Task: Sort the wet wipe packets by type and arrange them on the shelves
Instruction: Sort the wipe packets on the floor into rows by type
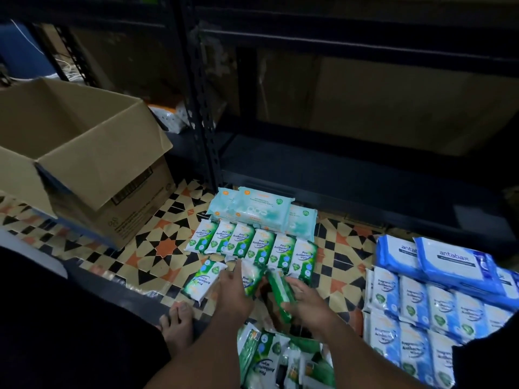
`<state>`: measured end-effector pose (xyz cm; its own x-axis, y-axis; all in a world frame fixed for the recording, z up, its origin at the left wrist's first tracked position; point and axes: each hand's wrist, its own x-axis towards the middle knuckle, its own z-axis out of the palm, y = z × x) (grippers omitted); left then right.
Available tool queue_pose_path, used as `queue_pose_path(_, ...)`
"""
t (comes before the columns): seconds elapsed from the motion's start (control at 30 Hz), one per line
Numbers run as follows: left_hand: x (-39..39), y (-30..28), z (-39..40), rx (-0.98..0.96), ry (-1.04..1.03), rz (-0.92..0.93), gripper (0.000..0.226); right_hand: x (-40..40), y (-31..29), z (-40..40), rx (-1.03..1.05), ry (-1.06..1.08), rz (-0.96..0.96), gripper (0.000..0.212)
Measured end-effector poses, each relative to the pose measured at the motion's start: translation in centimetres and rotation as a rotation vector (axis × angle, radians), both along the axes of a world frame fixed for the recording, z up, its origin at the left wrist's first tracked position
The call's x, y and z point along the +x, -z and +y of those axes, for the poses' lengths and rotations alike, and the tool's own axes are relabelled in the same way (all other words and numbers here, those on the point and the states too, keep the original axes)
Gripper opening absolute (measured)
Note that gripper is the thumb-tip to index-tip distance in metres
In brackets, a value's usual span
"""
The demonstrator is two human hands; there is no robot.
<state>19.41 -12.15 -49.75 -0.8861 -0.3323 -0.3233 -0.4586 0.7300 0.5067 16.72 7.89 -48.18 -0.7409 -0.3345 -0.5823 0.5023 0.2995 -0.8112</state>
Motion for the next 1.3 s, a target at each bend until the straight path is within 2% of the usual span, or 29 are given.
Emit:
queue_pose_path(0.1, -0.5, -1.7, 0.6, 0.14, -0.118, 0.151, 0.097, -0.4, -2.8, -0.4, -0.467, 0.235, -0.329, 0.056)
queue_pose_path(0.17, -1.1, -3.1, 0.8, 0.216, -0.177, 0.217, 0.099, -0.3, -4.5, -0.3, -0.675, 0.316, -0.417, 0.056)
queue_pose_path(0.3, -2.0, -5.0, 0.5, 0.308, -0.2, 0.282, 0.095, -0.1, -5.0, -0.1, -0.879, 0.431, -0.489, 0.05)
queue_pose_path(0.4, -1.9, -5.4, -0.3, 0.287, -0.194, 0.337, 0.092, -0.4, -5.5, -0.7, -0.914, 0.41, -0.529, 0.048)
queue_pose_path(0.47, -1.6, -5.2, -1.1, 0.275, -0.204, 0.357, 0.09, -0.8, -5.9, -1.6, -0.872, 0.349, -0.523, 0.054)
queue_pose_path(0.57, -1.9, -4.7, -2.7, 0.268, -0.274, 0.372, 0.087, -1.8, -5.6, -3.7, -0.67, 0.299, -0.435, 0.059)
queue_pose_path(0.67, -2.4, -4.0, -4.5, 0.249, -0.337, 0.378, 0.086, -2.8, -4.1, -6.6, -0.418, 0.329, -0.337, 0.085)
queue_pose_path(0.73, -2.5, -4.0, -5.4, 0.259, -0.363, 0.379, 0.084, -3.3, -3.1, -8.3, -0.348, 0.352, -0.319, 0.088)
queue_pose_path(0.87, -4.7, -2.7, -9.1, 0.179, -0.357, 0.356, 0.074, -5.9, -0.8, -12.6, -0.21, 0.348, -0.263, 0.072)
queue_pose_path(0.97, -6.3, -1.0, -11.7, 0.123, -0.346, 0.318, 0.067, -7.8, 0.2, -15.3, -0.098, 0.311, -0.169, 0.05)
queue_pose_path(1.03, -7.5, 0.0, -12.9, 0.092, -0.351, 0.284, 0.069, -9.1, 0.8, -16.8, -0.072, 0.259, -0.126, 0.023)
queue_pose_path(1.07, -8.1, 0.3, -13.2, 0.084, -0.357, 0.274, 0.069, -9.7, 1.0, -17.6, -0.047, 0.231, -0.094, 0.018)
queue_pose_path(1.23, -11.0, 2.0, -14.3, 0.023, -0.355, 0.243, 0.064, -12.2, 2.2, -21.4, 0.028, 0.205, 0.026, 0.038)
queue_pose_path(1.3, -11.8, 2.7, -14.4, 0.021, -0.342, 0.223, 0.056, -12.2, 3.1, -22.2, 0.14, 0.15, 0.128, 0.059)
